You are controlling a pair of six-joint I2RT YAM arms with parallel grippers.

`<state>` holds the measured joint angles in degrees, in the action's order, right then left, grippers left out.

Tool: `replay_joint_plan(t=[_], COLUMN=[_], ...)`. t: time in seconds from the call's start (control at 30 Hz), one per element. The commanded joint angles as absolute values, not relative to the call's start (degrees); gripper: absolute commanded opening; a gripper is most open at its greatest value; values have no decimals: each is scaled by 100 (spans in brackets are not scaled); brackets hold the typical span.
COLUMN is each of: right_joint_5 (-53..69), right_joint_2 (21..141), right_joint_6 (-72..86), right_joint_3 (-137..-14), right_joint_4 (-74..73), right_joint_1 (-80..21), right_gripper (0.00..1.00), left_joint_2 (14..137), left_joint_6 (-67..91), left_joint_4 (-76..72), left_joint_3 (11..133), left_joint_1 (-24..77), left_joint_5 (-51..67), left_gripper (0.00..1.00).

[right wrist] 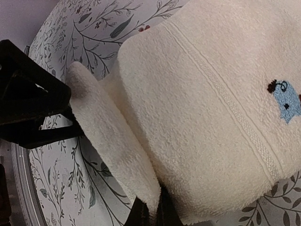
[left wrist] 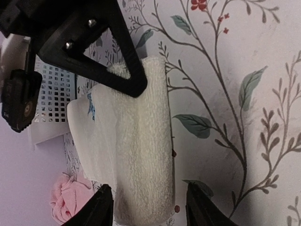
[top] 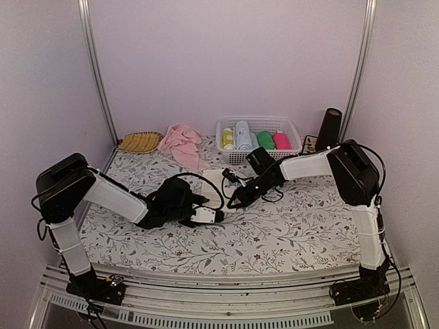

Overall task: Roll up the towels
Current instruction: Roll the towel at the center of the board.

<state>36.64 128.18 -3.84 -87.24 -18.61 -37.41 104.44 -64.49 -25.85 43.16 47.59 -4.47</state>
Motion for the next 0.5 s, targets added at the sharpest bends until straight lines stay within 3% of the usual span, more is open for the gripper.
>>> replay_joint_plan(t=[0.0, 0.37, 0.47], right_joint_5=[3638, 3689, 3709], right_joint_2=[13040, 13012, 13016], right_joint_6=[-498, -614, -630], right_joint_3=[-8897, -8895, -8899], right_joint_4=[-2076, -2129, -2128], right_joint_1=[-3685, -3683, -3686], right_gripper=[3, 3, 3], left_joint_2=[10732, 11412, 11451], left_joint_6=[-6637, -6821, -6755], left_joint_4=[-2593, -2679, -2534], left_joint_3=[4496, 4733, 4750], left_joint_1=[4816, 4796, 4796], left_joint_5=[-809, -1372, -1343], left_gripper=[54, 45, 37])
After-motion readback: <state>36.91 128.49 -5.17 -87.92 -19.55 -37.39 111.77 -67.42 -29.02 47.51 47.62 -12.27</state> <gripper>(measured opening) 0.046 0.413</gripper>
